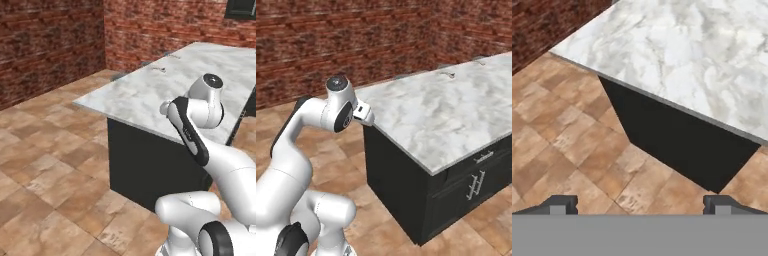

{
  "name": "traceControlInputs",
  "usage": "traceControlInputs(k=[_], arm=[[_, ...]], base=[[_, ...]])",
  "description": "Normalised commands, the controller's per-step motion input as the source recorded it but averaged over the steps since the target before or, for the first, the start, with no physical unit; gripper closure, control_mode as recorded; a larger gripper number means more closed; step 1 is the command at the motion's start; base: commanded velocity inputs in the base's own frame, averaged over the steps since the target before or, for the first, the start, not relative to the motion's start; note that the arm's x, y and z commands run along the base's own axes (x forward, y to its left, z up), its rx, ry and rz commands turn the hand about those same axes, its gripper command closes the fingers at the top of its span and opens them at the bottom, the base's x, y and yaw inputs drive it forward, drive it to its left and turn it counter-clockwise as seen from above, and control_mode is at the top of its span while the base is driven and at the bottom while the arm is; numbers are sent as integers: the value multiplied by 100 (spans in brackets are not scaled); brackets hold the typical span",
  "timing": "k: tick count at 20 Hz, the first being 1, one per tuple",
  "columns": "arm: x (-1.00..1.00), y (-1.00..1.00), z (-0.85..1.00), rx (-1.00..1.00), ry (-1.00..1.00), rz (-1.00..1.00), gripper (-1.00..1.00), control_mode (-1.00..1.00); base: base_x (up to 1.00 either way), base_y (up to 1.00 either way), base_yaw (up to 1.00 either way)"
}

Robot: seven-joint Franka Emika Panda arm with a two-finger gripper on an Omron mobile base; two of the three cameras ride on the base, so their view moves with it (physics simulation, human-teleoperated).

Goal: Pick up the metallic utensils from the counter and place them in the open drawer. Make sure not to pick up any wooden utensils.

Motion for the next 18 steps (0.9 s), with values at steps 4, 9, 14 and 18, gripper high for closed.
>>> traceControlInputs(k=[4, 9, 14, 18], arm=[[0, 0, 0, 0, 0, 0, -100, 100], [0, 0, 0, 0, 0, 0, -100, 100], [0, 0, 0, 0, 0, 0, -100, 100], [0, 0, 0, 0, 0, 0, -100, 100]], base=[[0, 100, -47], [4, 100, -45], [9, 100, -43], [10, 100, -44]])
